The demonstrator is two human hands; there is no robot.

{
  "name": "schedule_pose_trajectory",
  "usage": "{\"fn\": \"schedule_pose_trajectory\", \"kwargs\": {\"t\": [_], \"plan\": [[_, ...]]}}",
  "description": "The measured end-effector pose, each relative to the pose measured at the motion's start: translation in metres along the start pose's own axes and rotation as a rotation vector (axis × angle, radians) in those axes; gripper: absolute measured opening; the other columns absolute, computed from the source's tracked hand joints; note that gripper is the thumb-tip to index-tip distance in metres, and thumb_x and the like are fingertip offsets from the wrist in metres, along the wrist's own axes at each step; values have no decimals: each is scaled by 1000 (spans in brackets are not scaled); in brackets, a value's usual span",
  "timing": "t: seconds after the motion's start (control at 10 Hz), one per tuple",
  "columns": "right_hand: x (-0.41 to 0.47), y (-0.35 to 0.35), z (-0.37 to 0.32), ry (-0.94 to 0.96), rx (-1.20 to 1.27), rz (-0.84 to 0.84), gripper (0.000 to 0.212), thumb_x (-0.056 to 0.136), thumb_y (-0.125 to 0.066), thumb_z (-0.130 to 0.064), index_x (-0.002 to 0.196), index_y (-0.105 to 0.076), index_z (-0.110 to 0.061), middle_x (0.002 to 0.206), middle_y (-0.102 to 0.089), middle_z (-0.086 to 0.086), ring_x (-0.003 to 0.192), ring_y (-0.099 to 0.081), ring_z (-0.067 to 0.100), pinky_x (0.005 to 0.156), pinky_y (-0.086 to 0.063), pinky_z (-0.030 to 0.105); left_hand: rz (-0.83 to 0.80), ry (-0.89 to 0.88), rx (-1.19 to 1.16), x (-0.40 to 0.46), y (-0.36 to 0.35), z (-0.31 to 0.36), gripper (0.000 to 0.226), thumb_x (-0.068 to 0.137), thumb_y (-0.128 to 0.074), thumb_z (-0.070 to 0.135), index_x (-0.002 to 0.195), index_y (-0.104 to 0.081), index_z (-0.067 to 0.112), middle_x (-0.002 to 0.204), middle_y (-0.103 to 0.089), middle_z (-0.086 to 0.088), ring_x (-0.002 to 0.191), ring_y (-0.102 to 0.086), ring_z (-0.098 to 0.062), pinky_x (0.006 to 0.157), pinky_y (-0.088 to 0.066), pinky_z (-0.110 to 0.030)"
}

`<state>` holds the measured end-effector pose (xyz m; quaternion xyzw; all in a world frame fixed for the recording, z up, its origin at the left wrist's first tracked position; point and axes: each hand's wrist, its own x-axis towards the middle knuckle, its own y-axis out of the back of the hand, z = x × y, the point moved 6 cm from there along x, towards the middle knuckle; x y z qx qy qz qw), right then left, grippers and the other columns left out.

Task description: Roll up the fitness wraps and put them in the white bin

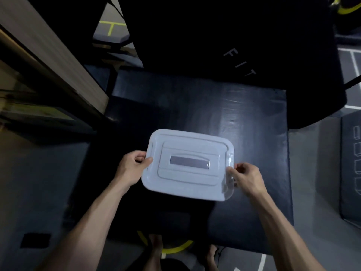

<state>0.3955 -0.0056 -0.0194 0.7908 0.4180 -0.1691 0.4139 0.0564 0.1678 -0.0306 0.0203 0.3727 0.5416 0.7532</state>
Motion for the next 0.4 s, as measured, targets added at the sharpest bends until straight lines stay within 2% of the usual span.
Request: {"fn": "schedule_pose_trajectory", "kwargs": {"t": [0.1,0.2,0.3,0.4], "plan": [[21,-12,-28,10,28,0,17,71,-73,-28,77,-68,-14,64,-67,-3,64,-66,21,74,-63,54,39,0,96,25,11,17,14,93,-75,26,105,-70,20,92,-69,7,84,-65,-8,72,-48,-23],[30,-20,-45,-27,-2,19,11,70,-73,-19,80,-70,-14,67,-67,-2,65,-62,21,78,-63,50,55,17,169,42,12,25,22,93,-74,30,112,-69,21,87,-68,10,87,-68,-14,73,-48,-28],[31,-28,-42,-74,17,12,13,73,-74,-11,86,-73,-15,71,-68,-1,69,-61,23,83,-61,52,33,28,179,46,11,25,32,94,-72,30,125,-64,26,88,-67,7,86,-67,-15,77,-49,-30],[20,-29,-46,-30,-22,63,40,84,-73,-18,123,-68,-13,105,-72,3,91,-67,26,94,-56,46,42,-21,167,40,18,25,39,93,-73,33,130,-61,30,95,-68,8,92,-66,-15,83,-51,-32]]}}
